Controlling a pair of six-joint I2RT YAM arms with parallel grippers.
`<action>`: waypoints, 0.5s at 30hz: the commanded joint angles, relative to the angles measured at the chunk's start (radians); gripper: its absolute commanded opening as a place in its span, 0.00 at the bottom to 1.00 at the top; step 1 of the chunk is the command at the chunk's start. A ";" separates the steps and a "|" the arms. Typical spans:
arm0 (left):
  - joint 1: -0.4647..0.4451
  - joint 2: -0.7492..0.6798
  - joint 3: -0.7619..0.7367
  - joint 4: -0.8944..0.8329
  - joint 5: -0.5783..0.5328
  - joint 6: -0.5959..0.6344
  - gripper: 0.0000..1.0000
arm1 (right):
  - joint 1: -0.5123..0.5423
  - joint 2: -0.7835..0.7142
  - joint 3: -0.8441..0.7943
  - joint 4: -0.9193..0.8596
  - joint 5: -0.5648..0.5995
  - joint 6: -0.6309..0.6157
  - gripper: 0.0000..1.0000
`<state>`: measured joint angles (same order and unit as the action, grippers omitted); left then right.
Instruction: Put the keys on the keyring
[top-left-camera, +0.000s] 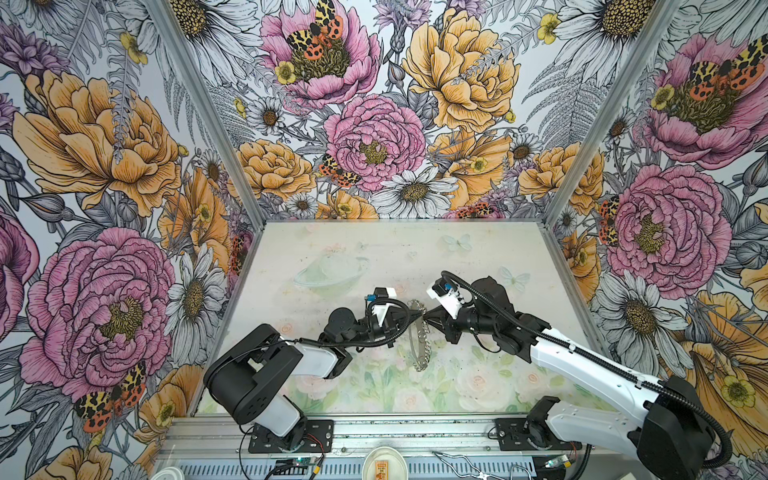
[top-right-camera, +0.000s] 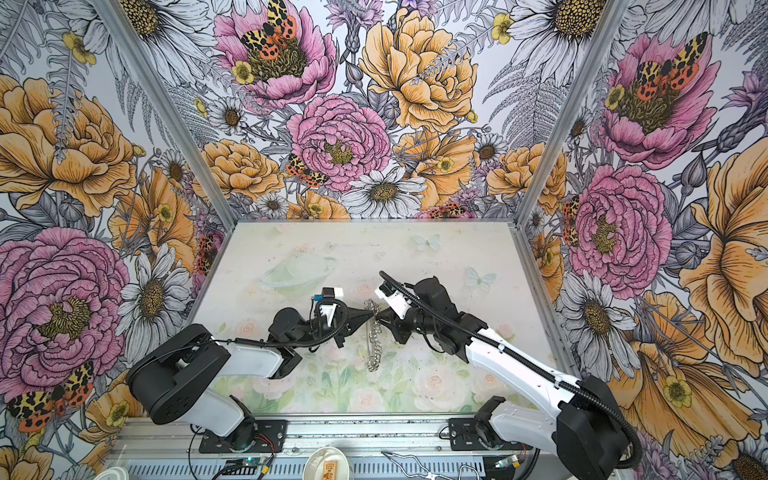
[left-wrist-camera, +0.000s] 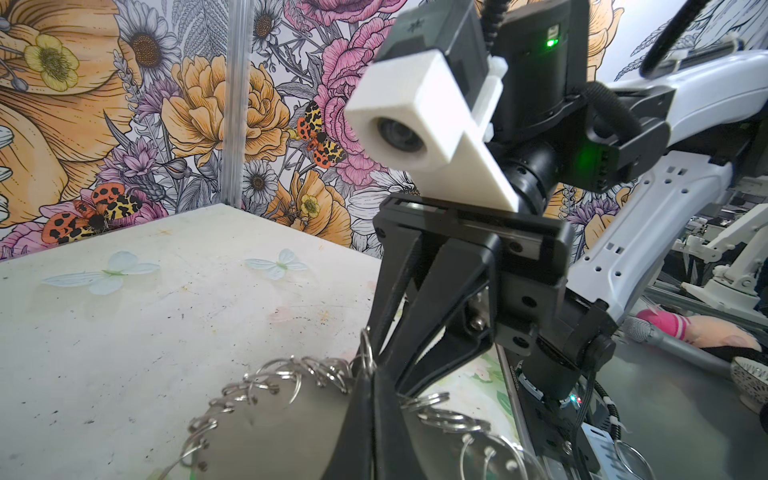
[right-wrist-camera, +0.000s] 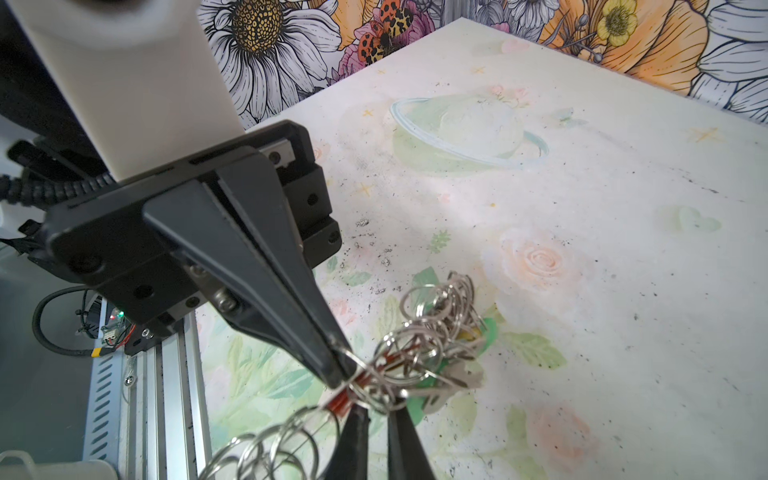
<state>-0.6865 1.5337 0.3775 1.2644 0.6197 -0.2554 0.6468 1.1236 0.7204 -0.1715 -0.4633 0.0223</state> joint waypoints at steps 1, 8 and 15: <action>-0.008 -0.007 -0.006 0.075 -0.008 -0.001 0.00 | -0.022 -0.063 -0.014 0.033 0.000 0.000 0.15; 0.005 -0.029 -0.007 0.045 0.018 0.008 0.00 | -0.066 -0.117 -0.002 0.008 -0.037 -0.001 0.16; 0.011 -0.026 -0.002 0.080 0.113 -0.011 0.00 | -0.051 -0.094 0.027 0.010 -0.212 -0.050 0.14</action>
<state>-0.6842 1.5330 0.3721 1.2629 0.6689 -0.2562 0.5838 1.0252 0.7059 -0.1741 -0.5827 0.0044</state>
